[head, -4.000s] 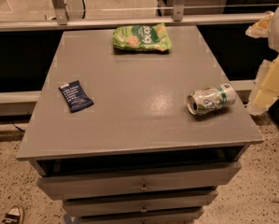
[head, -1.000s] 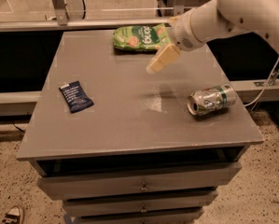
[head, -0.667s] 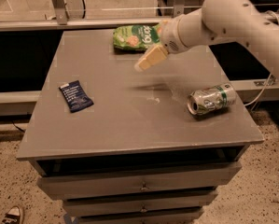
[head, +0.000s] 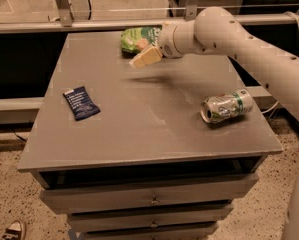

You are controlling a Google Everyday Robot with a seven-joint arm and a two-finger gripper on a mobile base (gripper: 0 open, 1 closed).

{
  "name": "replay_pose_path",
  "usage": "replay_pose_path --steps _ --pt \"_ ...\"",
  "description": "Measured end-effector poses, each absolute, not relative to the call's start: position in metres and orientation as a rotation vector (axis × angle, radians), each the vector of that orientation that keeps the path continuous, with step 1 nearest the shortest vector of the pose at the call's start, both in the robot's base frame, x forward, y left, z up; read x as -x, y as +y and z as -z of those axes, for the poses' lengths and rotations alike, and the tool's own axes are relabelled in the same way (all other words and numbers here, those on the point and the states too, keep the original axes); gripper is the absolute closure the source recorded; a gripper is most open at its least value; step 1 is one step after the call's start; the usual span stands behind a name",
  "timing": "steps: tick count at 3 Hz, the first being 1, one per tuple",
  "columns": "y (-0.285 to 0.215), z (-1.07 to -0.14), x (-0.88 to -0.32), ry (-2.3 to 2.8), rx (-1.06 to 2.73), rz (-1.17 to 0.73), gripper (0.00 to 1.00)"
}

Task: Pick green rice chip bag

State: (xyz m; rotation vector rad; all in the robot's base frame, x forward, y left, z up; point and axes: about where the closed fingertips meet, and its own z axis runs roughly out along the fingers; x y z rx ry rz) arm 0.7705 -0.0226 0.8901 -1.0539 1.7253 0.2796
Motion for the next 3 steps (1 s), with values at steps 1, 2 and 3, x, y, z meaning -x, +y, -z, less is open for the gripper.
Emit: replay_pose_path --steps 1,2,3 --pt "-0.026 -0.89 -0.8 1.719 0.994 -0.243 0.0" --pt "-0.031 -0.882 -0.826 1.738 0.951 -0.225 0.0" --pt "-0.033 -0.868 -0.848 1.769 0.924 -0.23 0.0"
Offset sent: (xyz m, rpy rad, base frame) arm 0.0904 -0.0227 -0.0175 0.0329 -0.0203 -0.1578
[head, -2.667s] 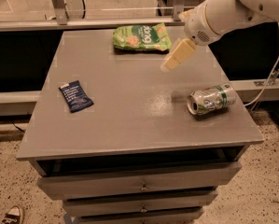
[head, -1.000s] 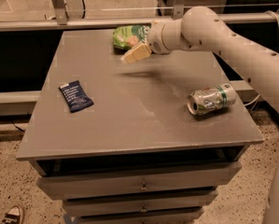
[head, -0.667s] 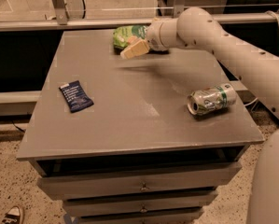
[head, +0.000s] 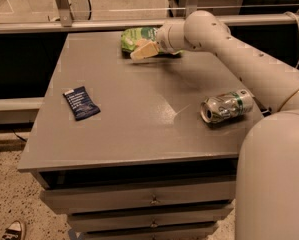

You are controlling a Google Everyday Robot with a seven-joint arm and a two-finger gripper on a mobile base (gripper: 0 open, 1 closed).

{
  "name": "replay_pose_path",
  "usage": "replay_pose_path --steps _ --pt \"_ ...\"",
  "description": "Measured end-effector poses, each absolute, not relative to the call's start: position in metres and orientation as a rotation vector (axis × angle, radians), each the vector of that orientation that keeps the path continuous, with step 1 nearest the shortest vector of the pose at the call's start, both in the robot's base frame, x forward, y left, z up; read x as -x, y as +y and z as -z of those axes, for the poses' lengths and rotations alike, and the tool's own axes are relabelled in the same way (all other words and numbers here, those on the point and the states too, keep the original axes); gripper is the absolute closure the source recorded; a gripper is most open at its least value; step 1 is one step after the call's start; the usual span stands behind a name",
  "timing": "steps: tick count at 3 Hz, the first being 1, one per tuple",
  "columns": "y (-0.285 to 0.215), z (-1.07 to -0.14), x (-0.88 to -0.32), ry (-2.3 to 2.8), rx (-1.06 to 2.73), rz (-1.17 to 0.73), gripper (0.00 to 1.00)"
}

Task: Pick green rice chip bag

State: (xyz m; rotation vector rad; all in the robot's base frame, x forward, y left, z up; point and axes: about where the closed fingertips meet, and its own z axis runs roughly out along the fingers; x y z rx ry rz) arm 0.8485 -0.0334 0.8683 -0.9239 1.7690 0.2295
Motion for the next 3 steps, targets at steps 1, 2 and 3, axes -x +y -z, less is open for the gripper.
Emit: replay_pose_path --steps 1,2,3 --pt "-0.0323 -0.8622 -0.862 1.774 0.913 -0.237 0.18" --pt "-0.0294 -0.8593 -0.8684 1.777 0.911 -0.251 0.42" --pt "-0.0264 -0.8608 -0.8653 1.773 0.922 -0.265 0.64"
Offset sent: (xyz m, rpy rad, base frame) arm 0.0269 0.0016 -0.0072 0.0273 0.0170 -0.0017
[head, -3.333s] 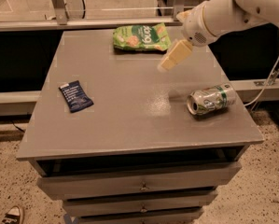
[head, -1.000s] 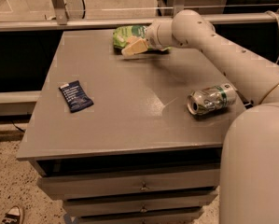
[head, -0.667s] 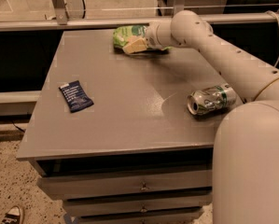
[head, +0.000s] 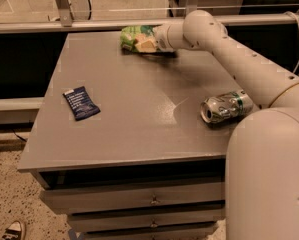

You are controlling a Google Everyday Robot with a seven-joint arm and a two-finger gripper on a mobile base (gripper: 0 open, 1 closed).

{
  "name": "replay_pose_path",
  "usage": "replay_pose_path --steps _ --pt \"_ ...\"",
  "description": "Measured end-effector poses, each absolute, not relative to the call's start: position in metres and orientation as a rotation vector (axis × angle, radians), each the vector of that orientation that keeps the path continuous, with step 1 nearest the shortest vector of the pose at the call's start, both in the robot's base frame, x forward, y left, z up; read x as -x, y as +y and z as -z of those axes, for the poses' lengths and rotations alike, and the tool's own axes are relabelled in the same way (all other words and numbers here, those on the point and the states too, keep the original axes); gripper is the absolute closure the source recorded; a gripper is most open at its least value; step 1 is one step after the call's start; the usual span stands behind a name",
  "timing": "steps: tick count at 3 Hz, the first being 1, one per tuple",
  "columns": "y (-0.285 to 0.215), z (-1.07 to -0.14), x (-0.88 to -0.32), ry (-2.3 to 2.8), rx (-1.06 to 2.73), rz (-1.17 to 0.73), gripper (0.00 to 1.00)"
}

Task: Pick green rice chip bag

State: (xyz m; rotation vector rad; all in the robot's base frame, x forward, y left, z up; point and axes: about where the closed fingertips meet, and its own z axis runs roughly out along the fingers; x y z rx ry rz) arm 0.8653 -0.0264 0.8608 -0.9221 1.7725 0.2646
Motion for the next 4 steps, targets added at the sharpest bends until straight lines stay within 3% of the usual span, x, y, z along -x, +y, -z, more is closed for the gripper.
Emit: replay_pose_path --steps 1,2,4 --pt "-0.016 -0.88 -0.847 1.719 0.956 -0.294 0.95" --pt "-0.004 -0.902 -0.825 1.647 0.989 -0.317 1.0" --pt "0.02 -0.96 -0.764 1.501 1.088 -0.354 1.0"
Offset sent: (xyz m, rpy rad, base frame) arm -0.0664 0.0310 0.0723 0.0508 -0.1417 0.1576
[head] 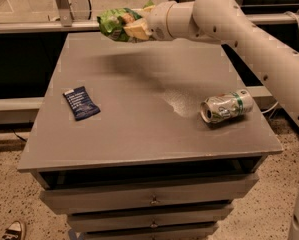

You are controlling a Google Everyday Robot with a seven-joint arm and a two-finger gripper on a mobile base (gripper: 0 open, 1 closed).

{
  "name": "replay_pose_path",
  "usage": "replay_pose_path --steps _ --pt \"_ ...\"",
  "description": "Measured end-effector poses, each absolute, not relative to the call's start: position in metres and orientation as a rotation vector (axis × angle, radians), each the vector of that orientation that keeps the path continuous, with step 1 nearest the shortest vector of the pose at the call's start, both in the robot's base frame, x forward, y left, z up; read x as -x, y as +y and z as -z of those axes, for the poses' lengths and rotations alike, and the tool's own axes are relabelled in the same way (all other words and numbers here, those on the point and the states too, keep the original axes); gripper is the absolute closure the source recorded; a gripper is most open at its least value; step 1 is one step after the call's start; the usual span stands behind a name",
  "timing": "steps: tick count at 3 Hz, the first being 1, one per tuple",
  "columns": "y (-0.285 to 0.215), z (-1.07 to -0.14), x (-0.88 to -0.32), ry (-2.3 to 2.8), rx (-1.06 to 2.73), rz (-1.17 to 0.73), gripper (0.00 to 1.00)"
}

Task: Pick green rice chip bag

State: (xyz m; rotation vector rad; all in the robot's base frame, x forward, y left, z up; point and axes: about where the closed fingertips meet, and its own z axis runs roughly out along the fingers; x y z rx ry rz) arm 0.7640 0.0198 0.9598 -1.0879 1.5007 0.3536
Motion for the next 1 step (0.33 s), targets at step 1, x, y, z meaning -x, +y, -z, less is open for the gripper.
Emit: replay_pose_path --steps 1 --pt "0.0229 -0.9653 -0.7575 1.489 1.097 -0.361 1.0"
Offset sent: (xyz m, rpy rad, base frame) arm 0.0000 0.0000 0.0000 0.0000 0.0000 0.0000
